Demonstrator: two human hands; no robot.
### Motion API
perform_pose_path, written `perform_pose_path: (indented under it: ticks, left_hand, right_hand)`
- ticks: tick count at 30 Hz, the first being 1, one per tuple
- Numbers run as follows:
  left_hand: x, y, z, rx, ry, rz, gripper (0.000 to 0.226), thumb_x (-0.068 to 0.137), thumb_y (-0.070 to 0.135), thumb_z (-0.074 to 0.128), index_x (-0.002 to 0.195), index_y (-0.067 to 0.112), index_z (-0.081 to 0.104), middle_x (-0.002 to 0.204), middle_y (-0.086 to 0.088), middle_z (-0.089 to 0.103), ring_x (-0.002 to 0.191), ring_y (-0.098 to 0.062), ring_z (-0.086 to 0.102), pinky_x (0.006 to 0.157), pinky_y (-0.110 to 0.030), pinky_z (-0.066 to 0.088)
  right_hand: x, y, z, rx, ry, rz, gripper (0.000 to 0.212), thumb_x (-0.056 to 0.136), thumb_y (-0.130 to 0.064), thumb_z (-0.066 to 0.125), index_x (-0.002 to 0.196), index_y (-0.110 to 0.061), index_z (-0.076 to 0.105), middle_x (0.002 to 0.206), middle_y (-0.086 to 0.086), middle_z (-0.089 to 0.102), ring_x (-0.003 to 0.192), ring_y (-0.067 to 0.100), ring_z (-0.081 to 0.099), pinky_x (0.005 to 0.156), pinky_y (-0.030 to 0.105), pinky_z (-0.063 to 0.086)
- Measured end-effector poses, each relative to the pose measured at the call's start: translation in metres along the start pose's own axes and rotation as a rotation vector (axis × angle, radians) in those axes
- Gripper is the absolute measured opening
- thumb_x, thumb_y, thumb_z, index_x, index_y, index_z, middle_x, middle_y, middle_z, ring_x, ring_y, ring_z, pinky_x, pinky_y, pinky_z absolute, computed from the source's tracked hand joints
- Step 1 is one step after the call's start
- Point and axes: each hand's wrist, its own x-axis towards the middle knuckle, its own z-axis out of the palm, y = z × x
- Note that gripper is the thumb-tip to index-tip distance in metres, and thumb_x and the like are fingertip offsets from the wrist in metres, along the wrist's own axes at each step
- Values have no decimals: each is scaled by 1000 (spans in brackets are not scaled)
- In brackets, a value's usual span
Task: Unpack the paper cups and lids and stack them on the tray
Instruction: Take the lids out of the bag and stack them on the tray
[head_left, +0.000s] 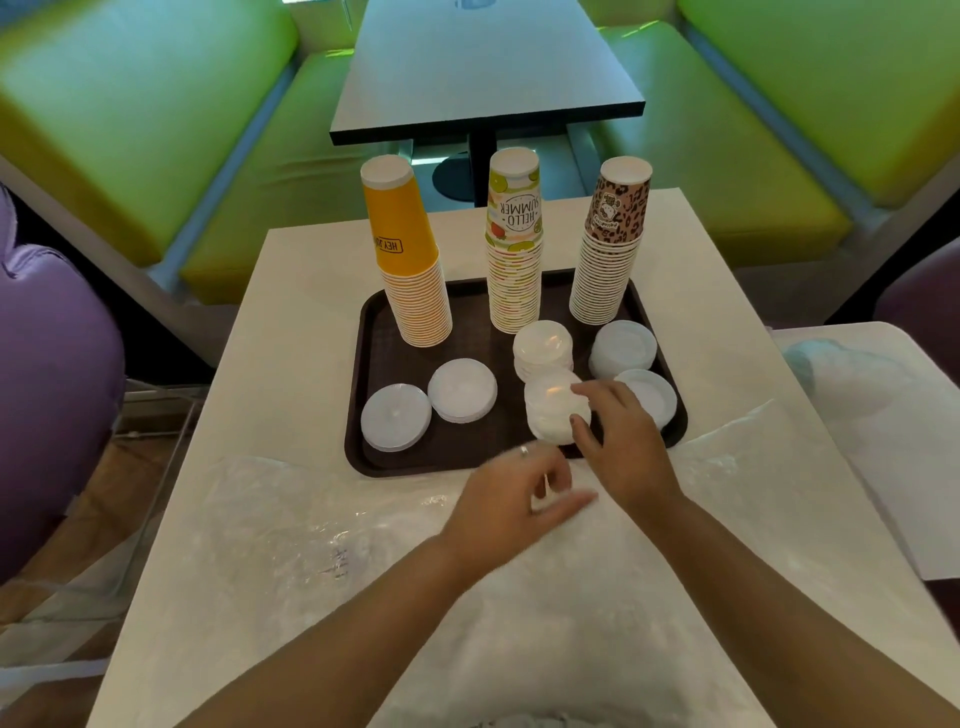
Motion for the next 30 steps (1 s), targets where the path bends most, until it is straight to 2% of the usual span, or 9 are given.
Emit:
perform_pose_path:
  ticks: [3,6,8,12,15,18,21,24,30]
  left_hand:
    - [-23,8,11,186,-258,-18,53,77,64,61,114,26,57,111,11,59,93,-3,51,75,-15,38]
    - [-36,6,25,380,-459,-32,84,76,66,62,144,25,33,144,3,43,125,-15,43,103,-29,33]
    - [-41,4,32,454,-485,-60,71,87,48,60,146,20,33,146,-2,42,129,-19,43,109,-32,30]
    - [-43,5,28,189,-145,-156,24,98,22,49,112,15,68,109,2,69,97,-12,63,90,-26,45]
    - [-36,19,13,-193,192,-301,14,97,18,52,89,17,63,78,8,65,70,-1,58,65,-14,43]
    - [-25,36,-2,-517,312,-352,17,99,21,45,89,13,57,77,1,60,68,-6,55,63,-25,46]
    - [-19,48,-6,-624,309,-324,20,101,22,39,92,10,53,82,-3,58,75,-11,55,69,-32,49]
    - [-15,46,-14,-598,438,-329,23,101,23,38,91,10,53,84,-12,57,77,-15,54,71,-38,48]
    - [-3,31,-58,-722,726,-591,24,103,20,37,90,22,58,73,6,69,77,-13,60,72,-30,51]
  right_hand:
    - [-17,5,-3,42,-13,27,32,90,-12,62,122,-11,59,121,7,57,100,17,60,82,20,47]
    - [-33,8,-5,53,-17,64,32,90,-13,62,122,-12,59,120,5,58,101,15,59,82,18,42]
    - [-43,8,-6,93,-18,114,34,91,-16,60,125,-15,57,122,4,58,104,14,57,88,22,44]
    - [-66,1,-11,377,29,200,47,88,-29,62,131,-21,46,131,-5,50,110,10,53,93,32,47]
    - [-78,-8,-15,620,-71,222,71,75,-46,63,138,-27,37,139,-11,42,118,3,47,98,30,43]
    - [-82,-18,-11,620,-230,148,84,73,-41,72,143,-36,26,139,-18,35,122,-1,41,97,25,40]
    - [-80,-28,-12,604,-155,129,61,77,-27,75,130,-29,44,124,-14,54,108,-2,55,83,14,49]
    - [-79,-33,-19,626,-150,70,30,82,-27,70,110,-20,62,99,-9,69,88,2,64,76,21,53]
    - [-69,-27,-36,1024,-26,244,28,82,-36,65,94,-11,63,93,2,70,88,21,64,80,35,54]
